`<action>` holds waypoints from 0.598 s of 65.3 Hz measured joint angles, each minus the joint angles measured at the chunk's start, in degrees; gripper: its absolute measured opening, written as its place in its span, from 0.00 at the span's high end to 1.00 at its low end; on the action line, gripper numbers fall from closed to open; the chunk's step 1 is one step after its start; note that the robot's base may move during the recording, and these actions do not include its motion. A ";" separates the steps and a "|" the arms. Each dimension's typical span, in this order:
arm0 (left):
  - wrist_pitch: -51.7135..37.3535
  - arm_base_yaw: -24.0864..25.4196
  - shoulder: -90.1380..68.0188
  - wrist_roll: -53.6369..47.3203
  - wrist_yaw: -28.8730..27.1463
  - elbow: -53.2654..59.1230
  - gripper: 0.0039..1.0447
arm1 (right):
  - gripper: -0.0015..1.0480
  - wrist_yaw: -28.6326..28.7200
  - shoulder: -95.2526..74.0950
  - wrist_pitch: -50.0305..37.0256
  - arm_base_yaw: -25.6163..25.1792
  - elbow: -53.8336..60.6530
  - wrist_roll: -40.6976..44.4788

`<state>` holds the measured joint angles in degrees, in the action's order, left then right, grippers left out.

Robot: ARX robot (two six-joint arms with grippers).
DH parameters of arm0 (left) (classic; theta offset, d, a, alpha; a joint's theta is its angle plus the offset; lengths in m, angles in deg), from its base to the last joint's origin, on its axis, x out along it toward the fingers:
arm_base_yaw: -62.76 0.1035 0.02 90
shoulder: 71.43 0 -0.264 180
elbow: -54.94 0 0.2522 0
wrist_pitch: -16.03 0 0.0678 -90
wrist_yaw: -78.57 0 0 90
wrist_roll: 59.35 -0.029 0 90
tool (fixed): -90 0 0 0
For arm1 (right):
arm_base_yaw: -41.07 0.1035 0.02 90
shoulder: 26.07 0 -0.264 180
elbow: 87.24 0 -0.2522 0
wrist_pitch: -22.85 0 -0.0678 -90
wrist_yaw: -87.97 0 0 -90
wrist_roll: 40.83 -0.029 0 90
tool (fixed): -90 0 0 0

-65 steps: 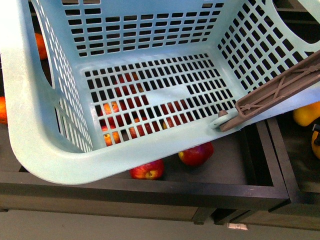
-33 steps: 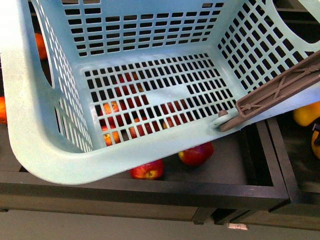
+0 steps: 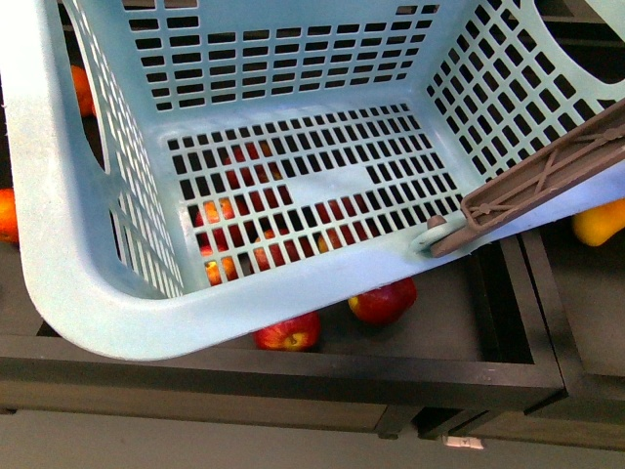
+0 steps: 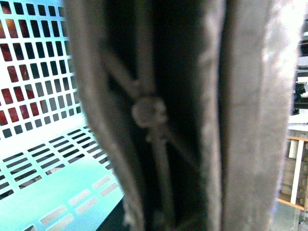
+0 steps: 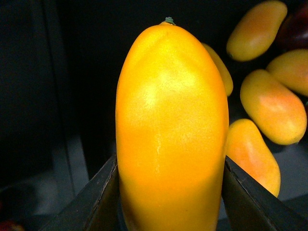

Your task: Pick mango and avocado into basket

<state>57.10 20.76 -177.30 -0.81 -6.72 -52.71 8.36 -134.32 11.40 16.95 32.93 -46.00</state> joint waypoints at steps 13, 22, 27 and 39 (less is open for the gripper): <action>0.00 0.00 0.00 0.00 0.00 0.00 0.87 | 0.52 1.11 16.26 5.90 2.89 1.49 -1.79; 0.00 0.00 0.00 -0.02 0.00 0.00 0.87 | 0.52 1.20 25.11 9.07 7.45 1.05 -3.87; 0.00 0.00 0.00 0.00 0.02 0.00 0.87 | 0.52 0.46 27.56 10.16 10.21 0.11 -4.83; 0.00 0.00 0.00 -0.02 -0.07 0.00 0.87 | 0.52 -3.34 27.87 11.98 17.16 -2.40 -6.84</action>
<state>57.10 20.76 -177.30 -0.83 -6.79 -52.71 5.02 -106.45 23.38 34.11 30.53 -52.84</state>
